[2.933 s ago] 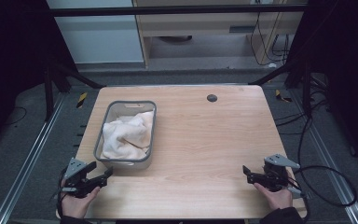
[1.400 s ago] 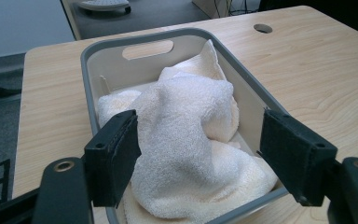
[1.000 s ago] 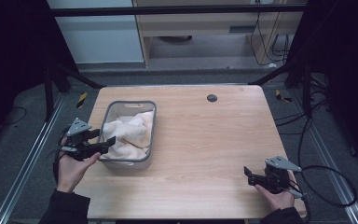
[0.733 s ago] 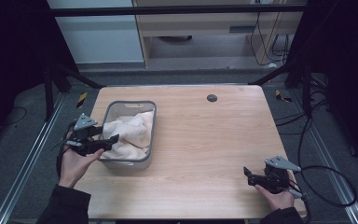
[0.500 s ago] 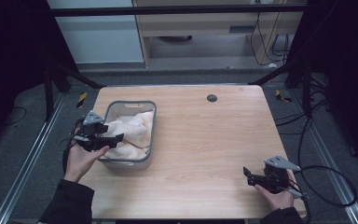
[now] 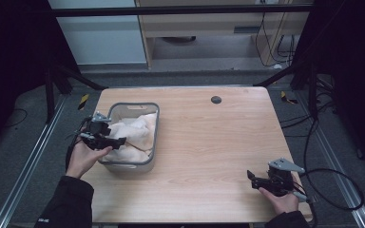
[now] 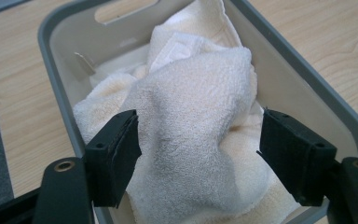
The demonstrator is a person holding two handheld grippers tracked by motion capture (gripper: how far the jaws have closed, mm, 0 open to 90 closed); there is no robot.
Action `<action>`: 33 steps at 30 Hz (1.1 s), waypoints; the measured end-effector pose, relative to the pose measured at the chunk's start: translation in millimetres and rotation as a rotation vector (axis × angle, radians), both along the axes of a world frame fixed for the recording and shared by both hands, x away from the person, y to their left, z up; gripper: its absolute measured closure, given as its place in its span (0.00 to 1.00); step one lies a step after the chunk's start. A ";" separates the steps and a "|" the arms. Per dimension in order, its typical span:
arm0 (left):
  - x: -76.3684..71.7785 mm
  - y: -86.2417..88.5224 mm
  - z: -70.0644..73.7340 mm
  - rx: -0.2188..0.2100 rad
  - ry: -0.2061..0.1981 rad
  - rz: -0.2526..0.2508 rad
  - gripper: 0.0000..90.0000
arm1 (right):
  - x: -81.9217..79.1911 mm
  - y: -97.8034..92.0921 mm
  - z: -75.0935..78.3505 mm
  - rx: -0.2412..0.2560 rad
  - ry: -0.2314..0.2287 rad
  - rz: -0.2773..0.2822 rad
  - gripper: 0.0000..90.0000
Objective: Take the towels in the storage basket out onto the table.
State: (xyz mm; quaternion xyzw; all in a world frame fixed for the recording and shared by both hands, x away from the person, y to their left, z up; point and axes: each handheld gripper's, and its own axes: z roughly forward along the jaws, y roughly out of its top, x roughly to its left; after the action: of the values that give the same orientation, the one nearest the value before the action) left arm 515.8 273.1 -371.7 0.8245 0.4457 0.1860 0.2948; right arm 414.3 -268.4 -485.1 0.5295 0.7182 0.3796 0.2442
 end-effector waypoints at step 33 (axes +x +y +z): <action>24.7 -6.4 -25.1 0.112 0.130 -0.031 0.57 | 4.0 1.8 -3.7 -0.006 0.022 0.024 0.12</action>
State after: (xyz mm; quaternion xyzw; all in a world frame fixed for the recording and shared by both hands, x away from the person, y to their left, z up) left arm 540.4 266.7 -396.8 0.8570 0.4398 0.1520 0.2215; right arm 418.3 -266.6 -488.8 0.5244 0.7282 0.3746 0.2334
